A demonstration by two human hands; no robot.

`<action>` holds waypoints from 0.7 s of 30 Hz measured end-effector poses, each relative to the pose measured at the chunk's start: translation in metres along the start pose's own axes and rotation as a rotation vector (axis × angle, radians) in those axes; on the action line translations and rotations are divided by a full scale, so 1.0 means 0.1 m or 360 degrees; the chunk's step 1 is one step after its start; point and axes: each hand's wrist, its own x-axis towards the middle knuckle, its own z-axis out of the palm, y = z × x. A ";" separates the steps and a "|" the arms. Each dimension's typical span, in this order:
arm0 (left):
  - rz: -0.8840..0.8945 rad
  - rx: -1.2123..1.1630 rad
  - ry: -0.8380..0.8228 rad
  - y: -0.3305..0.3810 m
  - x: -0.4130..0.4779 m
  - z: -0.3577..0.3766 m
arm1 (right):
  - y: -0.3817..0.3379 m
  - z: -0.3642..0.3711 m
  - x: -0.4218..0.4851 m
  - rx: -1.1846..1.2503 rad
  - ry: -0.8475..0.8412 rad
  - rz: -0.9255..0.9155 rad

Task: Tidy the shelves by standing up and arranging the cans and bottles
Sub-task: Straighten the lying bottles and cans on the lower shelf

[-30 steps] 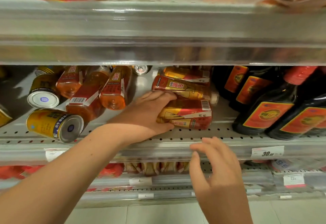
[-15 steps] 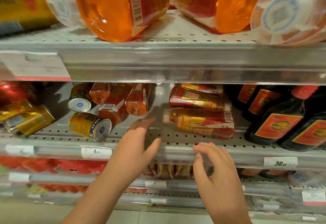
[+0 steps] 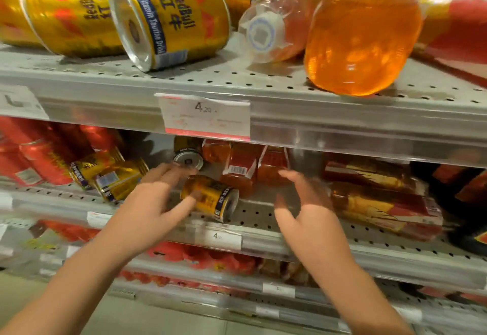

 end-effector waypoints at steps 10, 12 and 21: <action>0.0414 0.0301 -0.0367 -0.35 0.20 0.03 | -0.43 0.58 0.31 -0.0110 0.0173 -0.0137; 0.0493 0.0364 -0.0387 -0.35 0.27 -0.01 | -0.43 0.68 0.28 -0.0113 0.0136 -0.0097; 0.0604 0.0673 -0.0459 -0.66 0.43 -0.31 | -0.48 0.88 0.20 -0.0064 0.0243 0.0043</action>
